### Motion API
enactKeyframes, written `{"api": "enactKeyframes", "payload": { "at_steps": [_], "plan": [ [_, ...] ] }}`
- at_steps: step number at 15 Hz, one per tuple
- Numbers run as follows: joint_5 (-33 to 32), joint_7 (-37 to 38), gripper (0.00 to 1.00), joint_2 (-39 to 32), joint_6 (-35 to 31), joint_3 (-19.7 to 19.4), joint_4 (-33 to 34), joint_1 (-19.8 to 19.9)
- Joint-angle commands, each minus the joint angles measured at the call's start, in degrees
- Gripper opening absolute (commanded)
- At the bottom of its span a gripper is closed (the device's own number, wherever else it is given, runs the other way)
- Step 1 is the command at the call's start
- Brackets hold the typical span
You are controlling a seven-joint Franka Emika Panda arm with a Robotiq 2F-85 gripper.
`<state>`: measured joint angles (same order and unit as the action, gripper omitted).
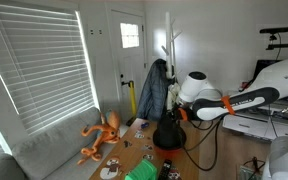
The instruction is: Pick up the black hat and hang it on the coat hanger, pick up the orange hate and hang it on top of the black hat
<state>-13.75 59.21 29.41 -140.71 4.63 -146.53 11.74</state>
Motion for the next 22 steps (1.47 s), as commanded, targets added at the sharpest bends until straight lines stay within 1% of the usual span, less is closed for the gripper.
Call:
{"api": "enactKeyframes", "payload": {
  "at_steps": [1, 6, 11, 12, 18, 19, 22],
  "plan": [
    [-0.17, -0.26, 0.01, 2.67, 1.82, 0.92, 1.59, 1.49],
    [-2.03, -1.46, 0.01, 5.22, 2.96, 1.49, 5.56, 3.05],
    [-4.71, -4.02, 0.01, 6.41, 0.13, 1.65, 9.52, 4.98],
    [-2.5, -3.52, 0.06, 5.57, 0.89, 1.34, 8.38, 4.08],
    [-3.12, -4.24, 0.06, 5.9, 0.89, 1.51, 9.52, 4.57],
    [-3.13, -4.24, 0.01, 5.9, 0.89, 1.52, 9.52, 4.57],
    [-5.37, -5.42, 0.01, 5.55, 0.02, 1.79, 11.23, 5.58]
  ]
}}
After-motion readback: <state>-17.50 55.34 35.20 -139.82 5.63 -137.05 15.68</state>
